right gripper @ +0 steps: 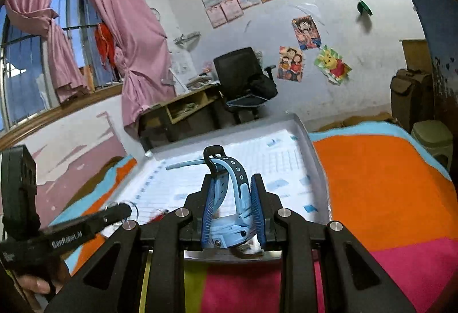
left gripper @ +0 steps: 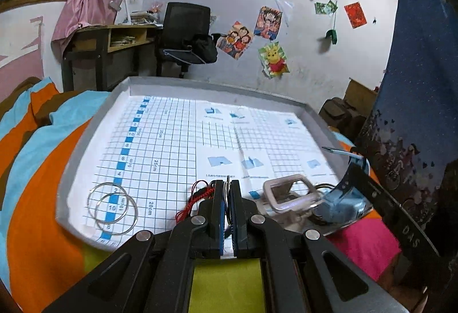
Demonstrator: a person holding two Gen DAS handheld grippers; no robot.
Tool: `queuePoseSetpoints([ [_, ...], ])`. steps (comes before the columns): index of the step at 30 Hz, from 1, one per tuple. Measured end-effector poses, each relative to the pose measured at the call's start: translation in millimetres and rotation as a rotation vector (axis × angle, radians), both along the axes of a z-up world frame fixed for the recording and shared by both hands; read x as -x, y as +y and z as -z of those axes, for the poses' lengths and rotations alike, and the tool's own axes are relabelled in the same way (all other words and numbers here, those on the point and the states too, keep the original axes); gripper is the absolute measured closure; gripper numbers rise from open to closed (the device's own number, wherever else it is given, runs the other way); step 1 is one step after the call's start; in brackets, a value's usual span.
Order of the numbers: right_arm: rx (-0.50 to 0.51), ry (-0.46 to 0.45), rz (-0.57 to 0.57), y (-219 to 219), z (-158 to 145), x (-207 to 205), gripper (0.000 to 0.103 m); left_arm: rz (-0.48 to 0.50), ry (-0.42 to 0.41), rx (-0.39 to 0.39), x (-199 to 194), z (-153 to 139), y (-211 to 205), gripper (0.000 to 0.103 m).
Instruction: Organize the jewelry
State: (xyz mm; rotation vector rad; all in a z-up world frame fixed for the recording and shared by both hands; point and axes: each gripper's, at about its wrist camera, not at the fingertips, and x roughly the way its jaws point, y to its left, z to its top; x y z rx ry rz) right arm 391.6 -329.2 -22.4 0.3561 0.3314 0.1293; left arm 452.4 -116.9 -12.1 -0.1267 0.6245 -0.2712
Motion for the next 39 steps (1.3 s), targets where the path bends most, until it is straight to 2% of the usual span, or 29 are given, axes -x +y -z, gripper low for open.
queuePoseSetpoints([
  [4, 0.006, 0.038, 0.003, 2, 12, -10, 0.08, -0.003, -0.001, -0.022, -3, 4, -4, 0.099],
  [8, 0.028, 0.034, 0.008, 7, 14, -7, 0.072, -0.026, 0.012, -0.039, -2, 5, -2, 0.098],
  [10, 0.049, 0.033, 0.005, 10, 10, -5, 0.068, -0.034, 0.029, -0.038, -1, 7, 2, 0.094],
  [12, 0.063, 0.031, 0.012, 12, 7, -3, 0.06, -0.048, 0.028, -0.036, 2, 7, 6, 0.071],
  [13, 0.063, 0.028, 0.016, 12, 6, 0, 0.055, -0.06, 0.02, -0.024, 6, 6, 9, 0.064],
  [14, 0.059, 0.024, 0.019, 12, 5, 2, 0.054, -0.068, 0.012, -0.014, 10, 4, 11, 0.047],
  [15, 0.057, 0.023, 0.02, 11, 4, 4, 0.054, -0.086, -0.007, 0.006, 16, 1, 16, 0.034],
  [18, 0.048, 0.022, 0.028, 8, -1, 8, 0.053, -0.12, -0.046, 0.031, 31, -9, 27, 0.029],
  [19, 0.041, 0.017, 0.034, 7, -3, 12, 0.049, -0.124, -0.05, 0.027, 35, -12, 29, 0.027],
  [20, 0.036, 0.011, 0.041, 5, -6, 15, 0.044, -0.131, -0.059, 0.021, 40, -15, 32, 0.024],
  [24, 0.031, -0.025, 0.062, 1, -21, 34, 0.038, -0.157, -0.133, -0.001, 72, -35, 41, 0.005],
  [29, 0.079, -0.076, 0.062, 8, -49, 65, 0.023, -0.173, -0.201, -0.022, 107, -61, 51, 0.0],
  [34, 0.155, -0.103, 0.043, 24, -73, 98, 0.011, -0.196, -0.261, -0.031, 150, -83, 65, 0.0],
  [39, 0.147, -0.133, 0.037, 32, -90, 143, 0.004, -0.209, -0.302, -0.037, 193, -94, 77, 0.0],
])
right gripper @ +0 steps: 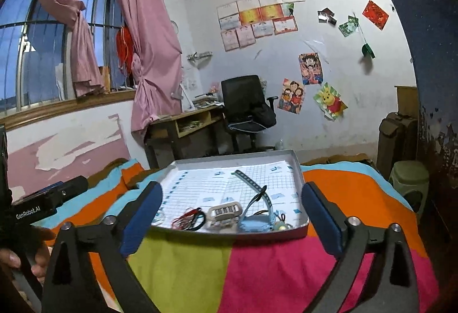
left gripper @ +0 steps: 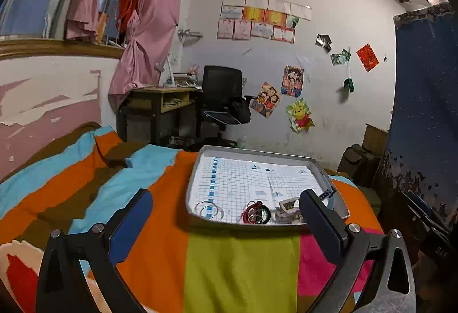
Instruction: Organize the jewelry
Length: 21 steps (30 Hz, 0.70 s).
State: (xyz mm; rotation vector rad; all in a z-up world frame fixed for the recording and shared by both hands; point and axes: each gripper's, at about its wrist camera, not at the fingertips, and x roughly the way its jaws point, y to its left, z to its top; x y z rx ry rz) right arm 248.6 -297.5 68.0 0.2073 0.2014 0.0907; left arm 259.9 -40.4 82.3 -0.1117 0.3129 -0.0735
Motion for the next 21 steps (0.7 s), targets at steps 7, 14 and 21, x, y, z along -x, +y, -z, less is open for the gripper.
queuePoseSetpoints([
  [7, 0.014, -0.025, -0.012, 13, -10, 62, 0.002, 0.0, -0.045, -0.016, 63, -1, 18, 0.0],
  [14, 0.02, -0.014, -0.021, 24, -5, 116, 0.002, -0.008, -0.051, -0.008, 100, 10, 32, 0.0],
  [21, 0.034, 0.013, -0.026, 33, 6, 140, 0.002, -0.022, -0.037, 0.005, 111, 20, 44, 0.0],
])
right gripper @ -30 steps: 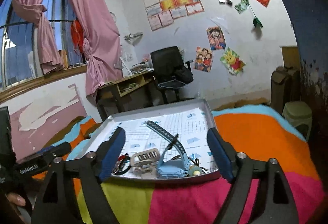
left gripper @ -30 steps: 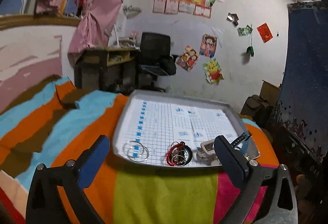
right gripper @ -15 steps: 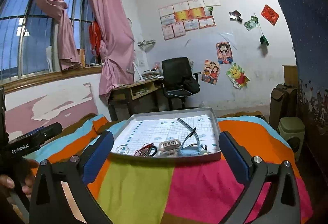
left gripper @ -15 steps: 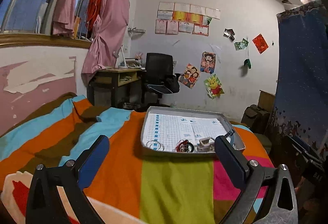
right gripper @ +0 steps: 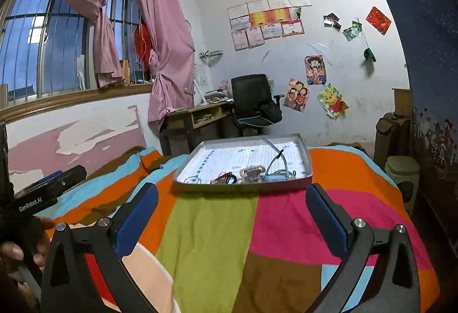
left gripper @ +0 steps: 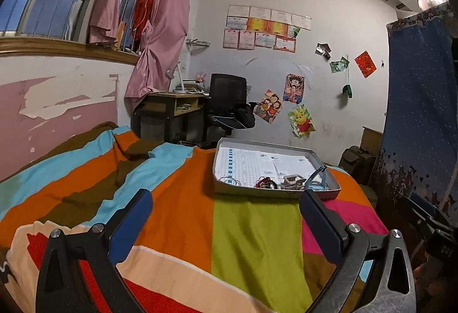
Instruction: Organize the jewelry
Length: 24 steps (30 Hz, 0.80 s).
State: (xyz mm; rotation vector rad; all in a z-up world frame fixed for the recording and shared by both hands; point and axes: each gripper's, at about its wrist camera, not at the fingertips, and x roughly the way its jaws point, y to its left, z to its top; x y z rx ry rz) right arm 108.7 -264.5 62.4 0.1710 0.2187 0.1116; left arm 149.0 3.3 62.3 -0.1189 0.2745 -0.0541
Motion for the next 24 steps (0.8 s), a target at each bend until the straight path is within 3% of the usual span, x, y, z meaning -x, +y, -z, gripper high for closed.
queuePoseSetpoints([
  [24, 0.014, -0.003, -0.003, 5.0, -1.1, 1.6, 0.002, -0.002, 0.01, -0.003, -0.6, 4.3, 3.9, 0.0],
])
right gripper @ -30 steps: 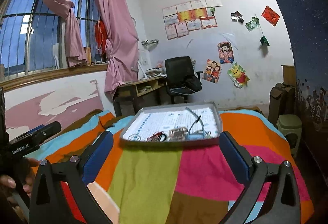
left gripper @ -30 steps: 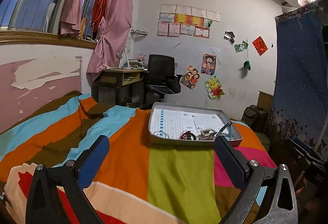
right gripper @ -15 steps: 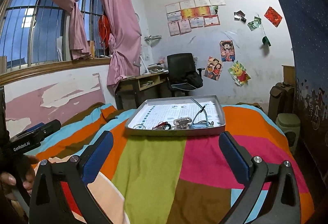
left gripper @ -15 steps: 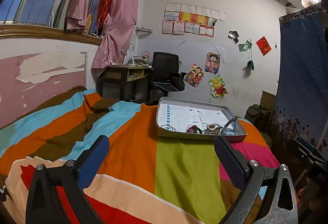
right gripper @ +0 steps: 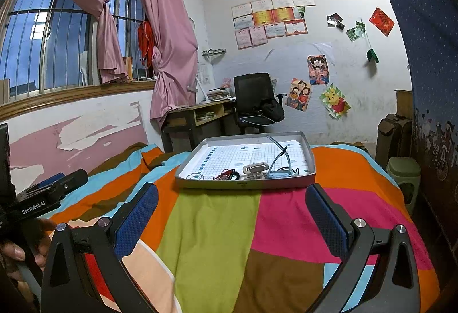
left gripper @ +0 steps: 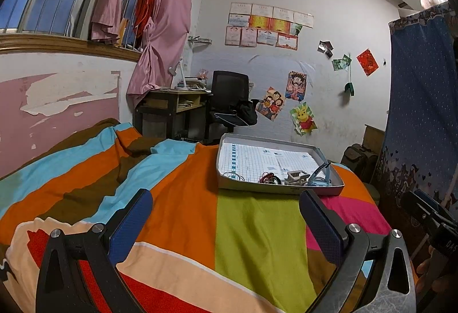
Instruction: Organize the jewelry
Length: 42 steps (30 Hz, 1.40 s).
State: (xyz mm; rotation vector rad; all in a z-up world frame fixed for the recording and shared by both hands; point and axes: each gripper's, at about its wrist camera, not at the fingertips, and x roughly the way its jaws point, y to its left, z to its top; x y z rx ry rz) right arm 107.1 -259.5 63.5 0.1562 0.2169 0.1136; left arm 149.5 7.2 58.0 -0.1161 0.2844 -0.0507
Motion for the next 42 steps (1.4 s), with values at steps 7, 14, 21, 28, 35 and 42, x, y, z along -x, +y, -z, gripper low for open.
queuePoseSetpoints([
  [7, -0.003, 0.002, -0.003, 3, 0, 0, 0.002, 0.003, -0.001, -0.005, -2, 0, -3, 0.0],
  [14, -0.004, 0.002, -0.002, 3, 0, 0, 0.002, 0.004, -0.001, -0.007, -2, 0, -6, 0.0],
  [21, -0.01, 0.004, -0.003, 5, -1, 0, 0.002, 0.012, 0.003, -0.009, -2, 3, -10, 0.0],
  [28, -0.014, 0.004, -0.002, 6, -1, -1, 0.002, 0.02, 0.004, -0.025, 0, 9, -17, 0.0],
  [35, -0.032, 0.007, 0.001, 10, -1, -2, 0.002, 0.002, -0.005, -0.035, 2, 8, -18, 0.0],
  [42, -0.031, 0.013, -0.001, 15, 0, -3, 0.002, -0.012, -0.008, -0.049, 4, 10, -18, 0.0],
])
